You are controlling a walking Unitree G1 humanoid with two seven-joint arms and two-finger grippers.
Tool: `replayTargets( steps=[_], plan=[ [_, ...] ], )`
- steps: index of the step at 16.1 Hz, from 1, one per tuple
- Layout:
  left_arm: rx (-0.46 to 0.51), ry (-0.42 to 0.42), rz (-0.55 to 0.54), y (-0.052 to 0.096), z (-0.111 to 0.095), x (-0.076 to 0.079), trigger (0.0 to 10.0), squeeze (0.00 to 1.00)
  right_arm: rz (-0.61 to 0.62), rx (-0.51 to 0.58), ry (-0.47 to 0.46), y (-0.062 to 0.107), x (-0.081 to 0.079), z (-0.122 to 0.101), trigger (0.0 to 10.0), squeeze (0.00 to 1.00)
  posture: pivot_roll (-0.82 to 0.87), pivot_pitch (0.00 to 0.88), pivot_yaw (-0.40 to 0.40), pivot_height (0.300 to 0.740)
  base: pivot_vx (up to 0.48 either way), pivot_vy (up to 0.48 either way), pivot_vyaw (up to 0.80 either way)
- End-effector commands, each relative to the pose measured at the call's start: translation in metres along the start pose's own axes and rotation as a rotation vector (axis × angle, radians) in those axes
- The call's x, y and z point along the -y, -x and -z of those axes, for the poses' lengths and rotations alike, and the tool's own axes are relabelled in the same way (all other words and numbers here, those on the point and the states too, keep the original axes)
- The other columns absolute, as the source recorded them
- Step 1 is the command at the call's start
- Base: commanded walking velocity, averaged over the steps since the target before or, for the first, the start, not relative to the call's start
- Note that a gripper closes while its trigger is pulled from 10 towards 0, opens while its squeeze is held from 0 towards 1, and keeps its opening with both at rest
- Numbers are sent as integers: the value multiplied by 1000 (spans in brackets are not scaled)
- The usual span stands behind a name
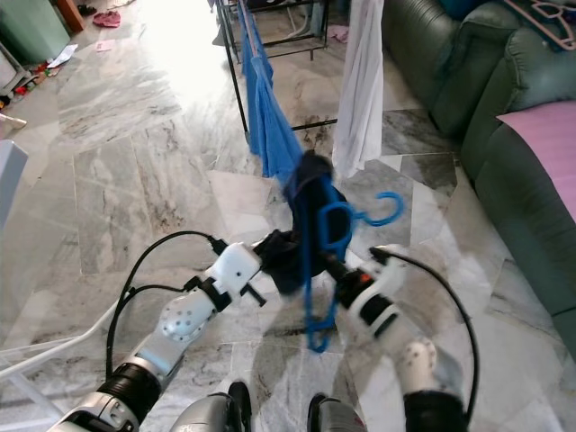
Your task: Hang hanger
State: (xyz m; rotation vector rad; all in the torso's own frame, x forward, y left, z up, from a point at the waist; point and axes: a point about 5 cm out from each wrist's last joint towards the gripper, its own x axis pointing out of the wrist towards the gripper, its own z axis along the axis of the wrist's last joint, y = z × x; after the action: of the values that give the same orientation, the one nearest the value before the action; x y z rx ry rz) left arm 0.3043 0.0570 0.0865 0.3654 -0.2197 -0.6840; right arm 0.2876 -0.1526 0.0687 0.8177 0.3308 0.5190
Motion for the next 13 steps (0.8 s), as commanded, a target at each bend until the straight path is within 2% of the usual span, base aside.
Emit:
replayTargets(
  steps=[1, 3, 6, 9, 13],
  plan=[
    [44, -49, -22, -2, -8, -6, 10000, 0, -62, -30, -30, -2, -9, 10, 10000, 0, -132, 210, 81, 740, 0, 0, 0],
    [50, -75, -83, -4, -11, -18, 10000, 0, -73, -68, -55, -2, -14, 21, 10000, 0, -131, 209, 81, 740, 0, 0, 0],
    [25, -125, -177, -3, -10, -38, 10000, 0, -33, -125, -31, 8, -5, 35, 10000, 0, -129, 211, 87, 740, 0, 0, 0],
    [15, -148, -206, -2, -9, -47, 10000, 0, 22, -144, -47, 21, 8, 42, 10000, 0, -127, 210, 90, 740, 0, 0, 0],
    [15, -187, -244, -5, -12, -55, 10000, 0, -10, -282, 17, 35, 11, 68, 10000, 0, -125, 204, 93, 740, 0, 0, 0]
  ],
)
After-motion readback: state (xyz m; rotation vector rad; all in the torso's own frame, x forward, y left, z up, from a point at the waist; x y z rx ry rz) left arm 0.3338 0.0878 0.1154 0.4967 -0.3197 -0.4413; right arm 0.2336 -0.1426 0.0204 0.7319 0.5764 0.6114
